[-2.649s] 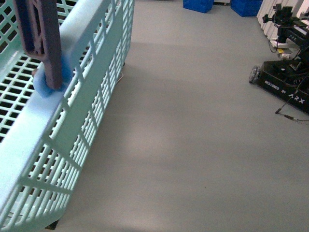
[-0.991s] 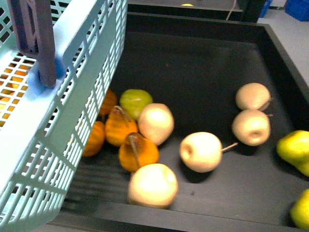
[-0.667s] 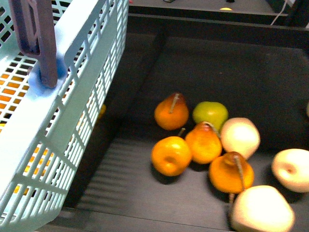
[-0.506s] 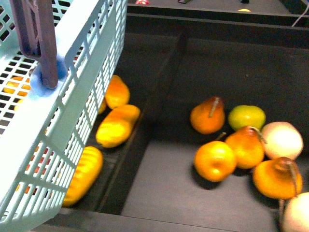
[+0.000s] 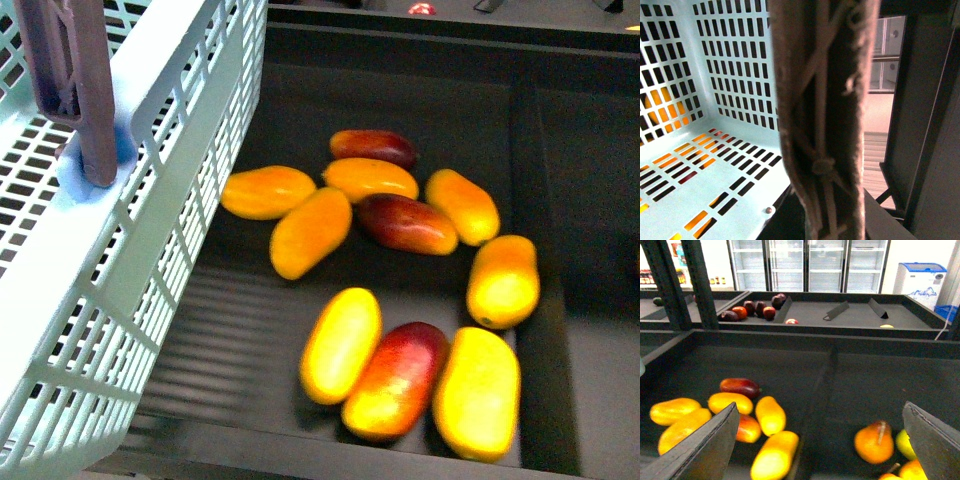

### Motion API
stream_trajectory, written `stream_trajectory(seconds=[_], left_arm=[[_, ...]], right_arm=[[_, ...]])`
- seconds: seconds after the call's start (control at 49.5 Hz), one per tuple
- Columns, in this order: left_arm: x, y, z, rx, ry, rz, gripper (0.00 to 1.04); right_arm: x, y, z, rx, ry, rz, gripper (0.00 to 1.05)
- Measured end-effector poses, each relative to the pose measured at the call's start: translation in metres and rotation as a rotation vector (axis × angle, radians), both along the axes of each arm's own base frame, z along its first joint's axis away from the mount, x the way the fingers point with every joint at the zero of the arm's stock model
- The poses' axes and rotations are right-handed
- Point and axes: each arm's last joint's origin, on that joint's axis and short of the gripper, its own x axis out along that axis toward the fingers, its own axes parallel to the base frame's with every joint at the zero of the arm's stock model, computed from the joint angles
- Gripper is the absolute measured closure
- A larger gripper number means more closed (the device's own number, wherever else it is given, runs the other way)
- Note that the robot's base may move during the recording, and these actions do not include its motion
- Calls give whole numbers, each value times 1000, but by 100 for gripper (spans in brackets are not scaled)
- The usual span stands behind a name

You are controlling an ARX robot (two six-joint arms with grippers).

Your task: Pick mango and avocado into basket

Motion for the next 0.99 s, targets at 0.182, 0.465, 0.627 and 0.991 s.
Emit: stream_trajectory(seconds=[0.182, 0.465, 0.627, 0.991], left_arm=[[0, 1, 0, 4, -1, 7, 96], [0, 0, 0, 1, 0, 1, 96], [0, 0, 0, 4, 1, 4, 96], [0, 2, 0, 14, 0, 15, 96]], right_arm=[[0, 0, 0, 0, 0, -2, 8], [0, 0, 1, 0, -3, 0, 8], [0, 0, 0, 0, -1, 4, 8], [0, 0, 0, 0, 0, 0, 8]])
